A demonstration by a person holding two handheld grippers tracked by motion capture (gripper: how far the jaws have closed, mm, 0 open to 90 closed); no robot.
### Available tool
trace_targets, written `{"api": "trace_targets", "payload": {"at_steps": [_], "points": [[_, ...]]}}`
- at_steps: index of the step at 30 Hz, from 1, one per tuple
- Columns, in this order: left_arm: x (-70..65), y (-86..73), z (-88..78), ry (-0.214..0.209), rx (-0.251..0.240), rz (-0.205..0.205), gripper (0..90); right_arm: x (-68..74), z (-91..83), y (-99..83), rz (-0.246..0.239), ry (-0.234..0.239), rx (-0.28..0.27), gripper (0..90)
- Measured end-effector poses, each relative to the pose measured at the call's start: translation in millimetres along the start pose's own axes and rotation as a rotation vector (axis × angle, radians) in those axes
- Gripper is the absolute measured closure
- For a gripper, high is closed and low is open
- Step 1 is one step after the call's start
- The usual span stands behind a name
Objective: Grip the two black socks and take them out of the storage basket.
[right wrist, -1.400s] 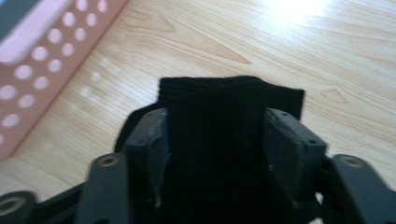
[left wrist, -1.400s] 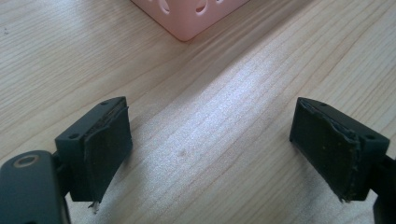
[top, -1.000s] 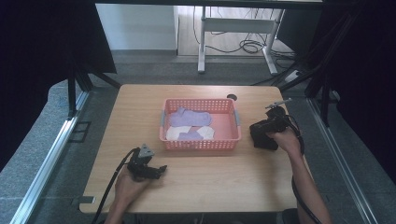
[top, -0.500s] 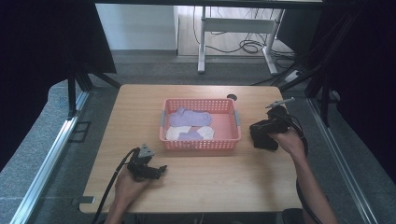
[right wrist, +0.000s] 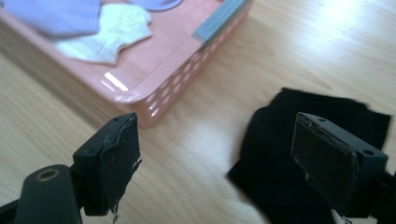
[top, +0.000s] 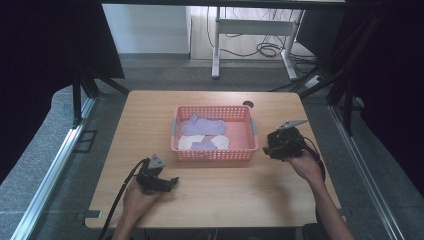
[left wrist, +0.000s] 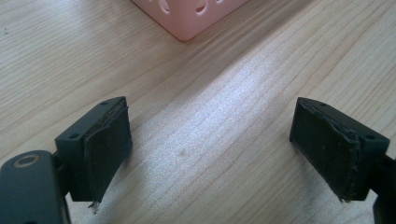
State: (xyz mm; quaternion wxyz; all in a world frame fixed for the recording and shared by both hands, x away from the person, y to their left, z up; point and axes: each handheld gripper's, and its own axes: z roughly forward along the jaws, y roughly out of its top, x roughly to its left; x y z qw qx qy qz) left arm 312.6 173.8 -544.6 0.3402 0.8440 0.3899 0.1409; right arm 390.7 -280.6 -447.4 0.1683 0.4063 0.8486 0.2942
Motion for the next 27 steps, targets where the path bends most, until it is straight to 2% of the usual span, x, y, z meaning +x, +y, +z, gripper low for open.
{"api": "trace_targets", "payload": {"at_steps": [3, 7, 10, 15, 22, 23, 25, 27], "points": [[0.1, 0.0, 0.0, 0.0, 0.0, 0.001, 12.6, 10.4, 4.4, -7.8, -0.019, 0.009, -0.006, 15.5], [-0.1, 0.0, 0.0, 0.001, -0.001, -0.001, 12.6, 23.5, 10.5, -18.9, -0.02, 0.035, -0.009, 15.5], [-0.1, -0.1, 0.1, 0.001, -0.001, -0.001, 12.6, 31.3, 15.8, -27.1, -0.039, 0.046, 0.011, 15.5], [-0.4, -0.1, 0.2, 0.001, -0.004, -0.004, 12.6, 43.2, 29.2, -42.8, -0.044, 0.075, 0.028, 15.5], [0.1, 0.0, 0.1, 0.001, -0.001, 0.002, 12.6, 53.4, 47.5, -58.9, -0.08, 0.08, 0.066, 15.2], [0.1, 0.0, 0.1, 0.001, -0.001, 0.003, 12.6, 54.7, 49.4, -60.6, -0.082, 0.085, 0.073, 12.7], [0.1, 0.0, 0.1, 0.001, -0.001, 0.003, 12.6, 54.8, 50.2, -61.8, -0.058, 0.1, 0.065, 14.3], [0.1, 0.0, 0.1, 0.001, -0.001, 0.002, 12.5, 55.0, 50.1, -61.9, -0.059, 0.096, 0.066, 14.2]]}}
